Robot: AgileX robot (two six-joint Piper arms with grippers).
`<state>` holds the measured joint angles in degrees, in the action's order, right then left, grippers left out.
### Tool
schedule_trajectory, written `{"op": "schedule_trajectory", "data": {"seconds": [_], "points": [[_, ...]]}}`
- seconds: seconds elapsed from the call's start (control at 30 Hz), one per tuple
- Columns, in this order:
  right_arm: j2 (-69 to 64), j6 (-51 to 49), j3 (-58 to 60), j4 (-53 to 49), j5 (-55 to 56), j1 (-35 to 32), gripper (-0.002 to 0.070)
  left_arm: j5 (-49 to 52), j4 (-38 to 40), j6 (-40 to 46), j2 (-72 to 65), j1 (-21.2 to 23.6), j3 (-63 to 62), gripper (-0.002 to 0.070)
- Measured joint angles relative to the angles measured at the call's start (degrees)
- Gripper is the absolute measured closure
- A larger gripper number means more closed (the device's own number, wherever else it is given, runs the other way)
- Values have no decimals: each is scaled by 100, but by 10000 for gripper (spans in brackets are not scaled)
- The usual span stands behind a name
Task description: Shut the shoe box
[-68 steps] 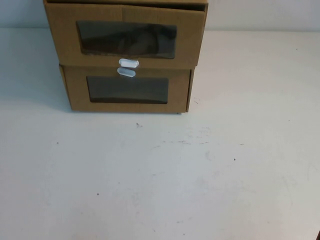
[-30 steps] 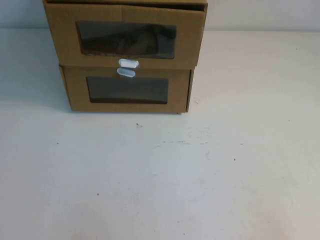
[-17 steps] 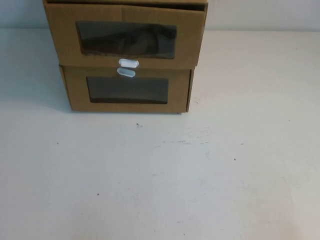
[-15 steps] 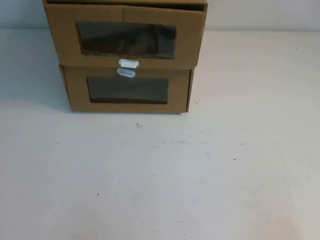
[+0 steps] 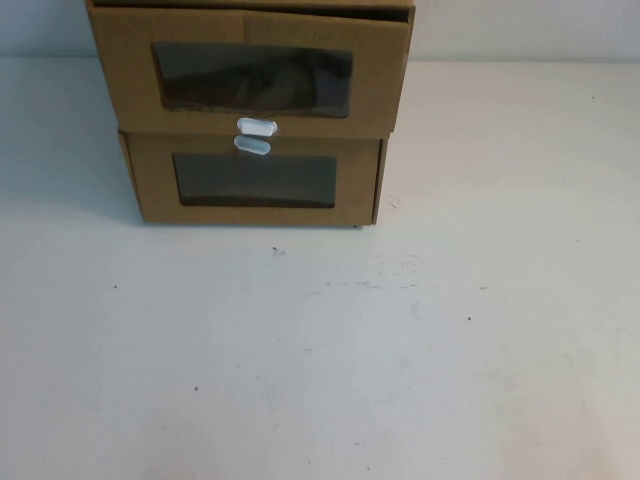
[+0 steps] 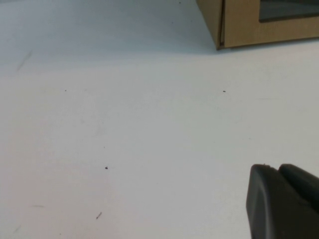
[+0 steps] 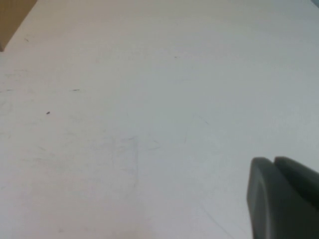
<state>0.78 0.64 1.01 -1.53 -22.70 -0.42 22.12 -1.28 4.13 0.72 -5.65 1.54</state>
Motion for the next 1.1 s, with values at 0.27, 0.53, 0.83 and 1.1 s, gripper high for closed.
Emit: {"op": "schedule_trajectory", "data": {"seconds": [0.27, 0.53, 0.83, 1.1], "points": [[0, 597, 0, 369, 0, -460, 689, 0, 0, 0, 0, 0, 0, 677], [0, 752, 50, 495, 384, -619, 689, 0, 0, 0, 0, 0, 0, 677], [0, 762, 50, 500, 426, -619, 689, 0, 0, 0, 0, 0, 0, 677], [0, 762, 50, 509, 423, -619, 689, 0, 0, 0, 0, 0, 0, 677]]}}
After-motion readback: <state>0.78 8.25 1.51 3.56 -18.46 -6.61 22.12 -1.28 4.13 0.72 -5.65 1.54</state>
